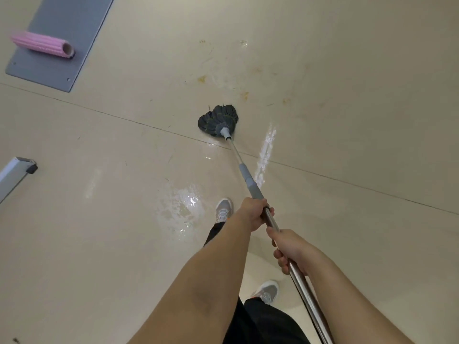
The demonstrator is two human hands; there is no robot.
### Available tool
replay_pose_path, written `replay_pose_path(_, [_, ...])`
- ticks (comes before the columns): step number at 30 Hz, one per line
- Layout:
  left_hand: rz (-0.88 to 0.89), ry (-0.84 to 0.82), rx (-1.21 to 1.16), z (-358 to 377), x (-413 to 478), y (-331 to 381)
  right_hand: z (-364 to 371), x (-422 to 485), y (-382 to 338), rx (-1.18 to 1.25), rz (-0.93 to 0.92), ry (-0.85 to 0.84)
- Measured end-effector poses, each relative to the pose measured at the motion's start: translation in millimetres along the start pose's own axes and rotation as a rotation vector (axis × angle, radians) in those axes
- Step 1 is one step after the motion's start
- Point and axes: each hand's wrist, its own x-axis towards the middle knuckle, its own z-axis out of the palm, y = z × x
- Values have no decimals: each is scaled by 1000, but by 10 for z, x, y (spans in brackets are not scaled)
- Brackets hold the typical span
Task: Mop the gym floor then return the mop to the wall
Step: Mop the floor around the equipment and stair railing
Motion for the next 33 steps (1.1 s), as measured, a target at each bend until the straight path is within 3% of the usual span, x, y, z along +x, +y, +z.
replay_pose_path(6, [-119,-14,24,95,-305,-621,-207,-288,518,-97,69,-4])
replay_pose_path(11, [-79,48,-10,75,-168,-219,-104,-164,56,-114,32,19])
replay_pose_path(18, [-64,79,-30,-43,360,876,46,157,-1122,-113,52,24])
replay_pose_path(27, [99,123,71,-252,1297,3119,307,887,-3329,-35,-57,13])
replay_pose_path(33, [203,159,40,-5,1764,4448,95,1262,-4751,-49,-125,-20])
